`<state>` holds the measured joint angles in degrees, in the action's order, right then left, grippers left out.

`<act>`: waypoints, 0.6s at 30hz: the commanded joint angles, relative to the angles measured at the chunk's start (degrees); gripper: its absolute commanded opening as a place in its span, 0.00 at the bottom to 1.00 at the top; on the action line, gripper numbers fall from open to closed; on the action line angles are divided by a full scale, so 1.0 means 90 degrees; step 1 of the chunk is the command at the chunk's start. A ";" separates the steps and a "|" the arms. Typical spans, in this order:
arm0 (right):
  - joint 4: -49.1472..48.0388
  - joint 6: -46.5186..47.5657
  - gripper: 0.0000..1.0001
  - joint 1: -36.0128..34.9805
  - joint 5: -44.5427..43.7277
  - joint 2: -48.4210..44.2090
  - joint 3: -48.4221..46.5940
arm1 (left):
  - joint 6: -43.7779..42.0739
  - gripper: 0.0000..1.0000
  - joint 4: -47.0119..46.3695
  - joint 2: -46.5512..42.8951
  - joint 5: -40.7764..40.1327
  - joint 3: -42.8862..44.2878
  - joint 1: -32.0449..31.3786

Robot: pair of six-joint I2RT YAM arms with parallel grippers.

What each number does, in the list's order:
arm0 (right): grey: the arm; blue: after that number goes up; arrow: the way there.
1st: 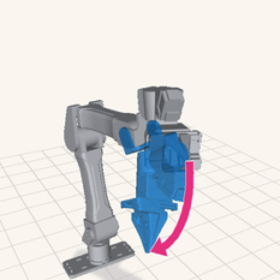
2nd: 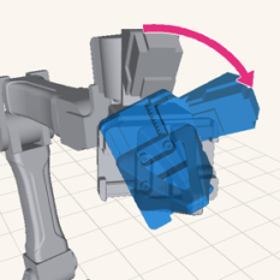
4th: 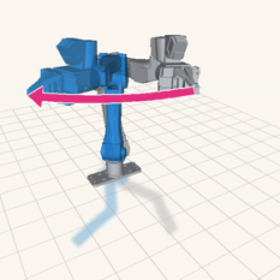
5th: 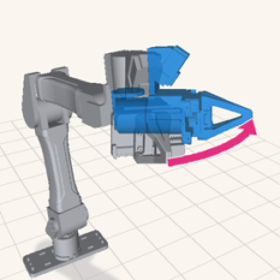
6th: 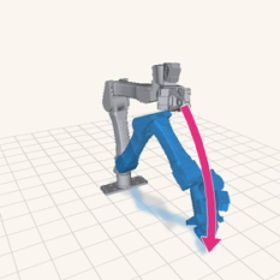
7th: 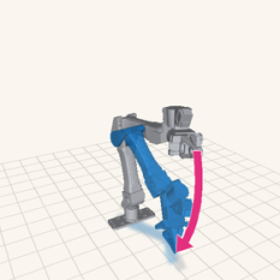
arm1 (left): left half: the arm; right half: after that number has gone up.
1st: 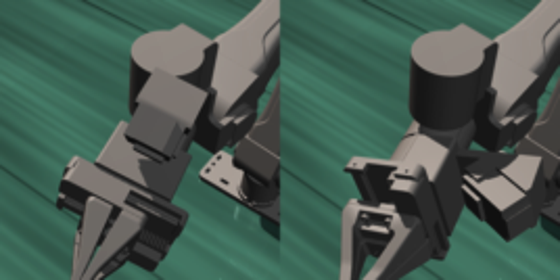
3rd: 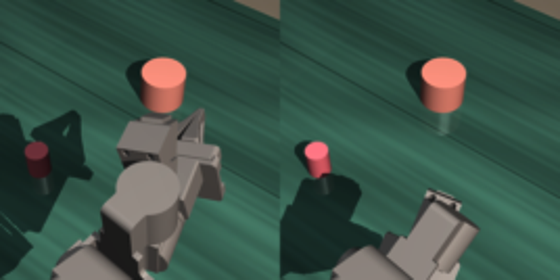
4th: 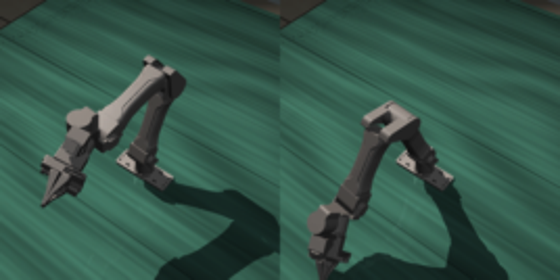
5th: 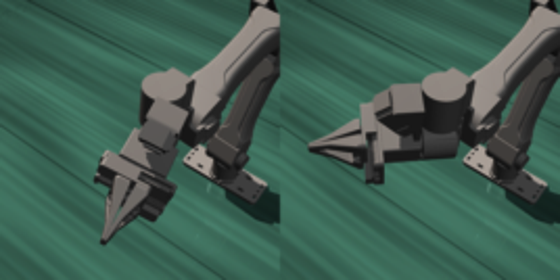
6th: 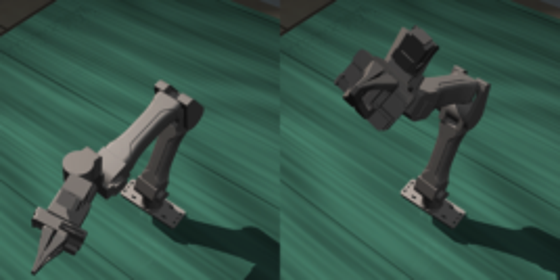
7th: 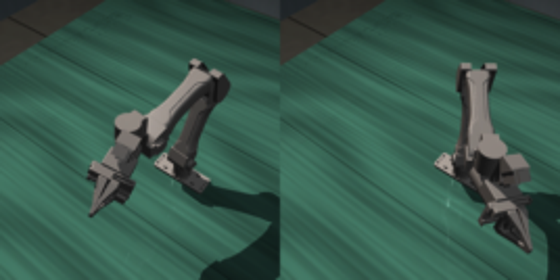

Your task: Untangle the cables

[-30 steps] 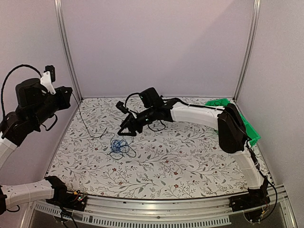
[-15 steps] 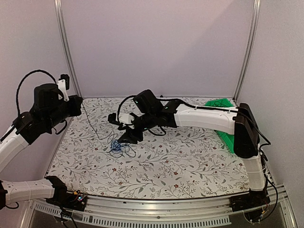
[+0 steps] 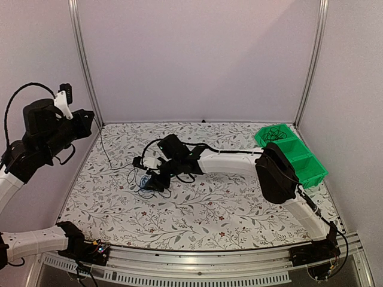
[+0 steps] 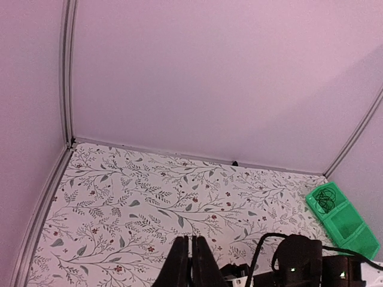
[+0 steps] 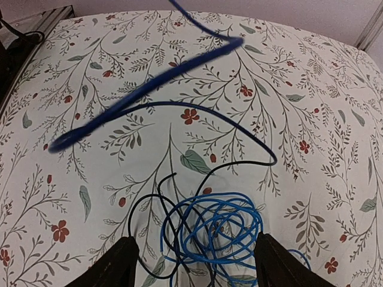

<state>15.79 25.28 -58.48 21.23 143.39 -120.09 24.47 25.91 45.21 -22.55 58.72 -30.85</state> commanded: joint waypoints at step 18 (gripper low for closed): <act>-0.0700 -0.0786 0.00 -0.0233 -0.0600 0.1087 -0.0288 | -0.1310 0.00 -0.0310 0.1116 0.0006 0.3707 0.0039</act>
<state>9.72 19.64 -60.38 18.00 153.01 -124.60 18.28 27.40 51.75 -22.39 82.43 -30.85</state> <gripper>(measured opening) 0.023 0.001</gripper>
